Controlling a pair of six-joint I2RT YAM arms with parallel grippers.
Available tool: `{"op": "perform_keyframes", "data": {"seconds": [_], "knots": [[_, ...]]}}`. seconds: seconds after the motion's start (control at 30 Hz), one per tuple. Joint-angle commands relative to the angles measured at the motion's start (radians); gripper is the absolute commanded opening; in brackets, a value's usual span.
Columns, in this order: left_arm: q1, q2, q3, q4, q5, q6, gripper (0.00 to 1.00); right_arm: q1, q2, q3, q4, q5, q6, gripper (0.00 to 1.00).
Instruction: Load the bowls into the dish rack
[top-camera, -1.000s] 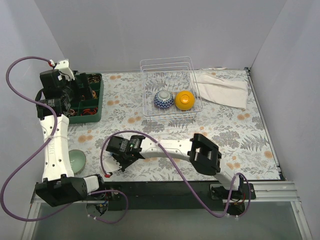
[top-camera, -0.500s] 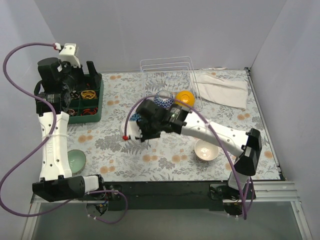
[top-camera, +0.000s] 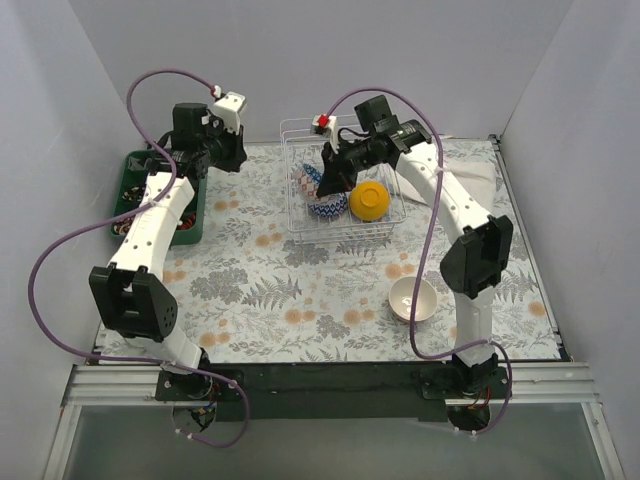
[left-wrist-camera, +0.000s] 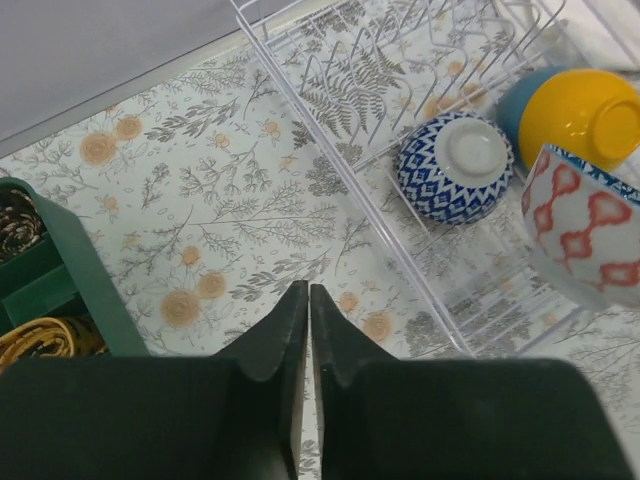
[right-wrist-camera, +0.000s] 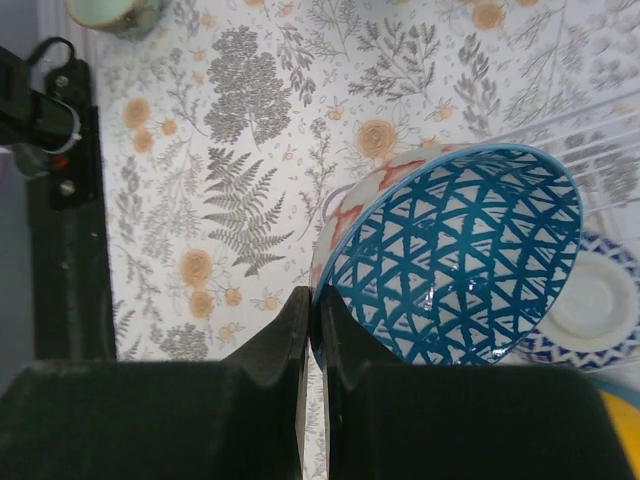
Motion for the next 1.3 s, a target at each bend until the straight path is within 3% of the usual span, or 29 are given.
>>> {"op": "perform_keyframes", "data": {"seconds": [0.0,0.1,0.17,0.23,0.33,0.47,1.27], "knots": [[-0.024,0.014,0.018,0.041,-0.019,0.058,0.0,-0.104,0.101,0.084,0.042,-0.356,0.172,0.01],[-0.053,0.026,-0.027,0.055,0.024,0.119,0.0,-0.159,0.164,0.061,0.134,-0.524,0.308,0.01],[-0.076,0.023,-0.071,0.08,0.036,0.147,0.0,-0.182,0.197,0.032,0.284,-0.636,0.494,0.01],[-0.113,0.018,-0.093,0.089,0.077,0.179,0.0,-0.187,0.21,-0.028,0.482,-0.67,0.685,0.01],[-0.163,0.009,-0.129,0.092,0.134,0.234,0.0,-0.189,0.258,-0.048,0.639,-0.718,0.825,0.01],[-0.217,-0.003,-0.208,0.139,0.113,0.294,0.0,-0.196,0.321,-0.085,0.998,-0.721,1.095,0.01],[-0.248,0.112,-0.245,0.236,0.049,0.265,0.0,-0.218,0.497,-0.022,1.104,-0.69,1.14,0.01]]}}
